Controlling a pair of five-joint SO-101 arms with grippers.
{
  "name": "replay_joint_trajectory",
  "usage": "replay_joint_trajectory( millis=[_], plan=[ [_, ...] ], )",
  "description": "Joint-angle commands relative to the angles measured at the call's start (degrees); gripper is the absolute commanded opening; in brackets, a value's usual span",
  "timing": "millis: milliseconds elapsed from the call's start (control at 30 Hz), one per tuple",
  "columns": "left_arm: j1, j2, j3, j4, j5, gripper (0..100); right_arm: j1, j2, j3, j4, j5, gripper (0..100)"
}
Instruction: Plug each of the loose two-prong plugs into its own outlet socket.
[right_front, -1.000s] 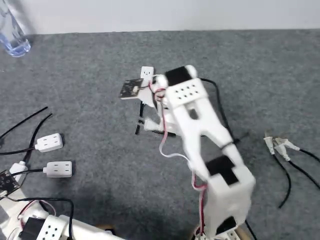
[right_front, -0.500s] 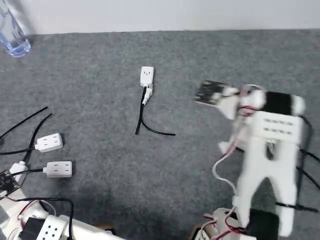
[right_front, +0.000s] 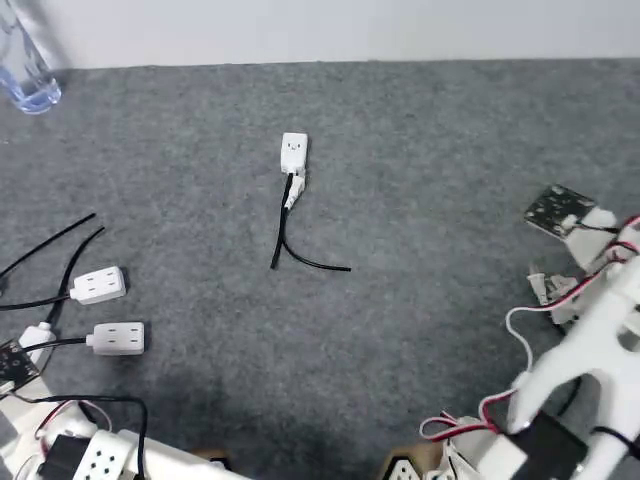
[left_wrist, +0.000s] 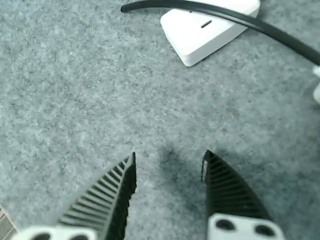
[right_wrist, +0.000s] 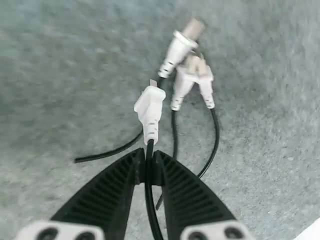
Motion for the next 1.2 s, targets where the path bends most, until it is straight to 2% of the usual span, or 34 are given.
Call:
replay_joint_trajectory(
  millis=[0,167,400,467,633,700,800,967,1167],
  plan=[
    [-0.26,-0.44,-1.89,-0.09,-0.35,20,1.71,3.21,0.00,-8.31,0.70,0.8],
    [-0.26,-0.44,-1.89,-0.09,-0.35,20,2.33,10.07,-0.18,-13.67,0.62,0.8],
    [0.00,-0.44,-1.89,-0.09,-0.35,20,2.42,12.44,-0.09,-13.93,0.79,2.4],
    [0.00,-0.44,-1.89,-0.09,-0.35,20,3.47,12.26,-0.09,-13.85,0.88,9.1],
    [0.00,-0.44,-1.89,-0.09,-0.35,20,6.46,12.18,-0.18,-13.85,0.88,39.3],
    [0.09,-0.44,-1.89,-0.09,-0.35,20,7.16,11.47,-0.18,-13.85,0.97,44.6],
    [0.09,-0.44,-1.89,-0.09,-0.35,20,7.16,9.01,0.18,-12.97,0.97,44.8],
    [1.41,-0.44,-2.07,-0.09,-0.35,20,4.00,3.65,0.18,-3.30,0.79,44.8],
    [15.12,-0.44,-7.25,0.00,-0.09,20,-3.91,-2.95,0.35,17.10,0.53,44.8]
  ],
)
